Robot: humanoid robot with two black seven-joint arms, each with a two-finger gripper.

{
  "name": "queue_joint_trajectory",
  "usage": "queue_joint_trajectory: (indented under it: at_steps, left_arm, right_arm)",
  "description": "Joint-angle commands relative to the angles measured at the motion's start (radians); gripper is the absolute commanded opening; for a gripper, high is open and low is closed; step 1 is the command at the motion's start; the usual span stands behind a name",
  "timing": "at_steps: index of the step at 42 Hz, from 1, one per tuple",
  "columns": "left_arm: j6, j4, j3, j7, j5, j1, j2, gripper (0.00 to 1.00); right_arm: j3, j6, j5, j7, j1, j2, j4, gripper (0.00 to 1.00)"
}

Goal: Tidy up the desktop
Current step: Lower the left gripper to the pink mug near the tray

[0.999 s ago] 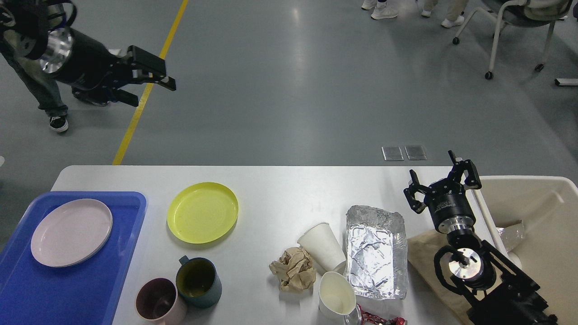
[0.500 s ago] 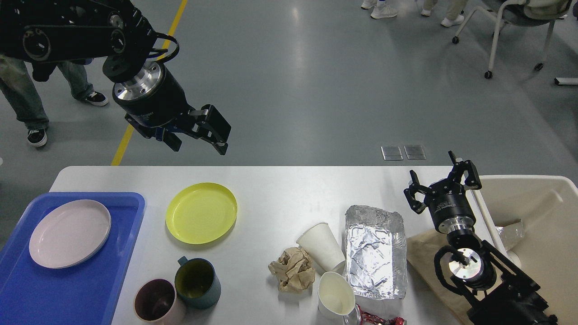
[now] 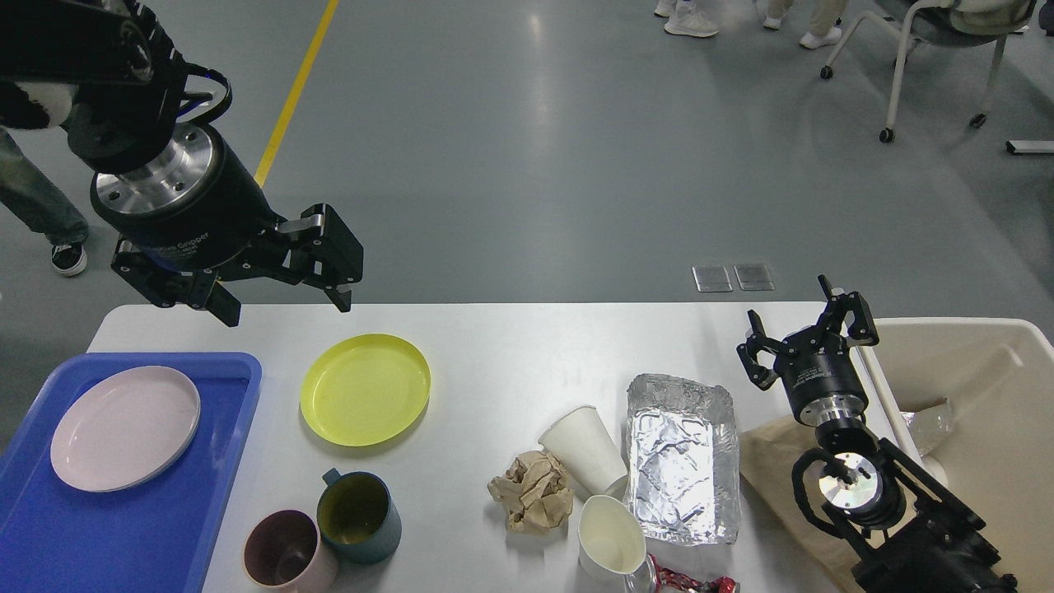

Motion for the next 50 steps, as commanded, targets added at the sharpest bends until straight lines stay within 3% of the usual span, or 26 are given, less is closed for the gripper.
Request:
queue_joint_trajectory:
  at_steps: [1, 14, 27, 33, 39, 50]
  left_arm:
    - [-0.002, -0.031, 0.005, -0.009, 0.001, -0.023, 0.003, 0.97]
    - [0.005, -0.042, 0.021, -0.012, 0.001, 0.012, 0.035, 0.97]
    - [0.09, -0.034, -0.017, 0.005, 0.004, 0.243, 0.122, 0.94]
    - [0.189, -0.034, -0.025, 0.005, 0.042, 0.401, 0.17, 0.92]
    - [0.349, -0.031, -0.064, 0.0, 0.157, 0.535, 0.283, 0.92]
    - [0.493, -0.022, -0.147, 0.0, 0.318, 0.796, 0.428, 0.91]
  right_arm:
    - [0.0, 0.0, 0.0, 0.0, 0.001, 0.0, 0.001, 1.0]
    - [0.0, 0.0, 0.001, 0.0, 0.001, 0.0, 0.001, 1.0]
    - [0.0, 0.0, 0.0, 0.0, -0.001, 0.0, 0.001, 1.0]
    - [0.0, 0.0, 0.0, 0.0, -0.001, 0.0, 0.001, 1.0]
    - [0.0, 0.0, 0.0, 0.0, 0.001, 0.0, 0.001, 1.0]
    - [0.0, 0.0, 0.001, 0.0, -0.001, 0.0, 0.001, 1.0]
